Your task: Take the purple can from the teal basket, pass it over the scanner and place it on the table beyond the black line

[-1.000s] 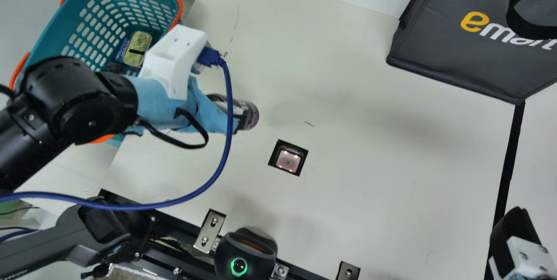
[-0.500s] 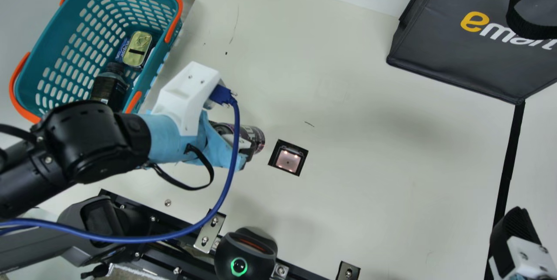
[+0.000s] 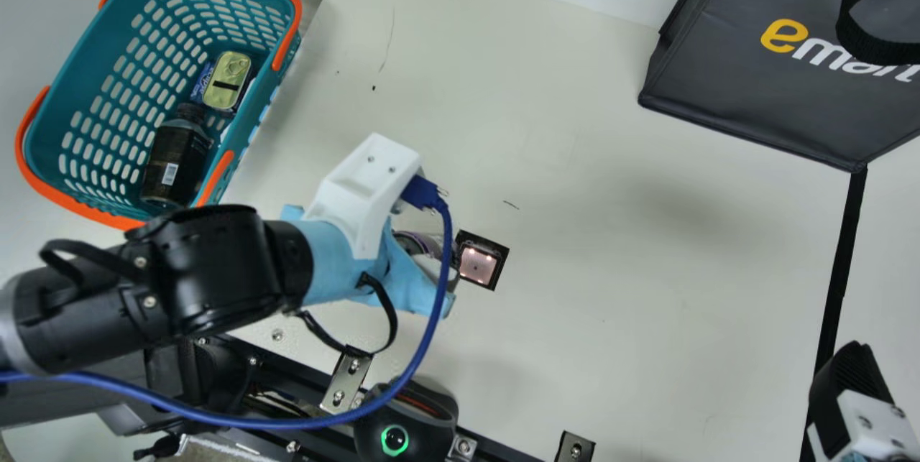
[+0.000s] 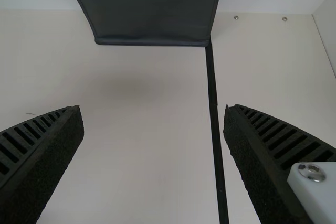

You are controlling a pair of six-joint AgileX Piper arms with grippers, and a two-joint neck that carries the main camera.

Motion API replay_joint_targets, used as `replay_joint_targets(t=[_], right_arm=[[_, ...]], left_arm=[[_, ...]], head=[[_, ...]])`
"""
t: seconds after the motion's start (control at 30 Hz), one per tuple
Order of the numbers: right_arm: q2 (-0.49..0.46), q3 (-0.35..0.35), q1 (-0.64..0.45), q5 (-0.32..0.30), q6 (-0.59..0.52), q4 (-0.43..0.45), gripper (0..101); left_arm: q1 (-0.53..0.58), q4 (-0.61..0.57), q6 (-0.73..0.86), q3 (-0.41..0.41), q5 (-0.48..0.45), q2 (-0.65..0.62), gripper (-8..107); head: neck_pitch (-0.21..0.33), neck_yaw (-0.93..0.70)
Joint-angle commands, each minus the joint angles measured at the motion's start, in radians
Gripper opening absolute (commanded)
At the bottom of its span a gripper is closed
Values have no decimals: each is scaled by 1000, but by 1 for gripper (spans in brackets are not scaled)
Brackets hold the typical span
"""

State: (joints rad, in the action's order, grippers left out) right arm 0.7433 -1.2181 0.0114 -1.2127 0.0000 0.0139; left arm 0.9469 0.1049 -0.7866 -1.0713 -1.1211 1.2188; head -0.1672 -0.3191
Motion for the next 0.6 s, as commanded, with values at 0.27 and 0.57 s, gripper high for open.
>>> replay_joint_targets(t=[0.27,0.57], right_arm=[[0,0,0,0,0,0,95],[0,0,0,1,0,0,95]], left_arm=[[27,1,14,-43,-3,87,-8],[14,-24,64,-60,12,152,-8]], head=[[29,-2],[29,-2]])
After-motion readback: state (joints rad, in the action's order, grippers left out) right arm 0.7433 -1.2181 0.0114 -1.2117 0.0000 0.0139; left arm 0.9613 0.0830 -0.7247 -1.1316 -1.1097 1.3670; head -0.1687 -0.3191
